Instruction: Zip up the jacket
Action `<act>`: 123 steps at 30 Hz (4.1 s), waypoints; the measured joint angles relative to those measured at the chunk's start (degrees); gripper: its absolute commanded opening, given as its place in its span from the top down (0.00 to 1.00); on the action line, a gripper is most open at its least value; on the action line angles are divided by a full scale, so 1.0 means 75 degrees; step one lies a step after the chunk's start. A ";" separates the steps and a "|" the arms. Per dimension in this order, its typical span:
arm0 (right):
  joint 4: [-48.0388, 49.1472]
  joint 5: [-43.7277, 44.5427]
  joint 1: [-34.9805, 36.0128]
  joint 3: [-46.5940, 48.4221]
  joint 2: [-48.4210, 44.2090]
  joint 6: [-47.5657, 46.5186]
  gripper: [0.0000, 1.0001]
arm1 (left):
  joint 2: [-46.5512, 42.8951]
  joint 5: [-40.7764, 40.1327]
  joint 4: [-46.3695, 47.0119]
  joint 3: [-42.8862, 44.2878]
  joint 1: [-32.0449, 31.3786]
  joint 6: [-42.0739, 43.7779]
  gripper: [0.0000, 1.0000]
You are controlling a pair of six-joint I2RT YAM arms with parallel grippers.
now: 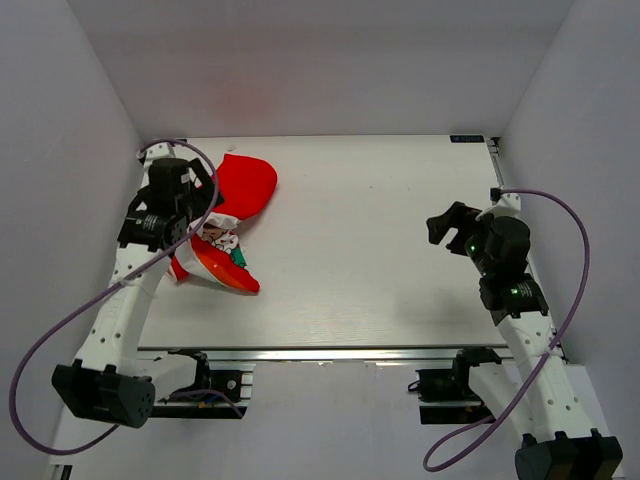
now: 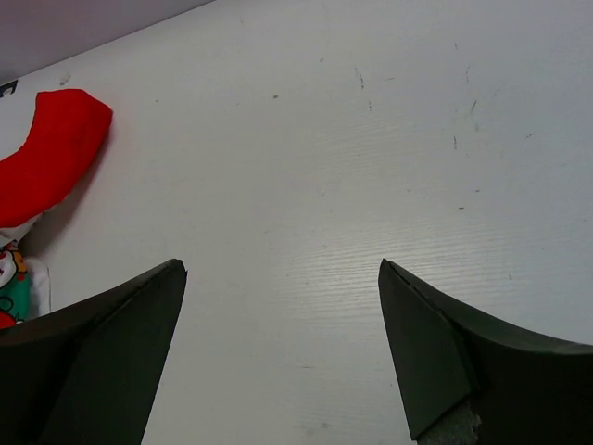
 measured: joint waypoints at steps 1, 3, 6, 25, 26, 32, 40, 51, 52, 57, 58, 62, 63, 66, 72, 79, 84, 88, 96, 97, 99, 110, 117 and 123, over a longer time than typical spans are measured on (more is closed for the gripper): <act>-0.0009 -0.0009 0.0000 0.0000 0.0015 -0.0012 0.11 | 0.0195 0.0137 0.0032 0.0000 0.0000 0.0090 0.02; -0.0038 -0.0064 0.0000 0.0000 0.0020 -0.0079 0.11 | 0.0699 0.0402 0.0149 0.0006 0.0000 0.0289 0.02; -0.0041 -0.0318 0.0000 0.0000 0.0020 -0.0236 0.11 | 0.1719 0.0895 0.0289 0.0111 0.0003 0.0699 0.02; -0.0554 -0.0312 0.0000 0.0079 0.0603 -0.0399 0.11 | 0.6516 0.2238 0.0635 0.1906 -0.0032 0.2535 1.00; -0.0548 -0.0373 0.0000 0.0079 0.0542 -0.0405 0.11 | 0.6414 0.2401 0.0691 0.1918 -0.0041 0.2530 1.00; -0.0341 -0.0761 0.0000 0.0076 0.0079 -0.0446 0.11 | 0.4998 0.4106 0.1714 0.1856 -0.0595 0.2378 1.00; -0.0248 -0.1154 0.0000 0.0055 0.0061 -0.0551 0.11 | 0.6400 0.5251 0.2276 0.4470 -0.3223 0.1953 0.35; -0.0551 -0.1955 0.0003 0.0055 0.0562 -0.0466 0.11 | 0.6980 0.4811 0.1116 0.3940 -0.3206 0.1539 0.02; -0.0565 -0.2101 0.0023 0.0055 0.0673 -0.0411 0.11 | 0.6411 0.4567 0.1105 0.3558 -0.3182 0.1507 0.02; -0.0425 -0.2174 0.1061 -0.0187 0.1440 0.0015 0.11 | 0.2891 0.3013 0.1480 0.1982 -0.3066 0.1008 0.02; -0.0423 -0.2069 0.1437 -0.0248 0.1638 0.0090 0.10 | 0.2372 0.2882 0.1612 0.1751 -0.2952 0.0871 0.02; -0.0332 -0.1562 0.2634 -0.0207 0.2792 0.0484 0.11 | 0.1743 0.2678 0.1851 0.1180 -0.1988 0.0469 0.02; -0.0318 -0.1399 0.2707 -0.0149 0.3115 0.0600 0.11 | 0.1979 0.2597 0.1853 0.1119 -0.1743 0.0405 0.02; -0.0195 -0.0848 0.2736 0.0131 0.4162 0.0863 0.11 | 0.3112 0.2483 0.1909 0.0944 -0.1445 0.0315 0.02; -0.0210 -0.0012 0.2655 0.1384 0.6164 0.0877 0.11 | 0.5117 0.2547 0.1883 0.0740 -0.1443 0.0323 0.02; -0.0265 0.0306 0.1920 0.2818 0.7755 0.0644 0.11 | 0.6216 0.3136 0.2221 0.1160 -0.1402 0.0396 0.02; -0.0265 0.0146 0.1253 0.3958 0.8830 0.0137 0.11 | 0.6697 0.4121 0.2655 0.1043 -0.1387 0.0379 0.02; -0.0256 0.0012 0.0813 0.5021 0.9643 -0.0265 0.11 | 0.6484 0.4543 0.3168 0.0510 -0.1591 0.0294 0.02; -0.1052 -0.0248 0.0055 0.6901 1.0497 -0.1221 0.11 | 0.5963 0.4707 0.2876 0.0055 -0.3340 0.0157 0.02; -0.1137 -0.0289 0.0044 0.6781 1.0284 -0.1320 0.11 | 0.5785 0.4712 0.2725 0.0006 -0.3520 0.0122 0.02; -0.1154 -0.0277 0.0119 0.6047 0.9404 -0.1495 0.11 | 0.5292 0.4546 0.2396 -0.0026 -0.3654 0.0058 0.02; -0.1725 0.0801 0.2973 0.2535 0.4855 -0.0854 0.11 | 0.2320 0.2640 0.1163 -0.0536 -0.2932 -0.0970 0.02; -0.2404 0.1609 0.3993 0.1562 0.5010 0.0239 0.21 | 0.2885 0.1996 0.0484 -0.1912 -0.2550 -0.1635 0.05; -0.2171 0.1993 0.3987 0.1399 0.5429 0.0804 0.41 | 0.3456 0.1818 0.0560 -0.1961 -0.2553 -0.1941 0.15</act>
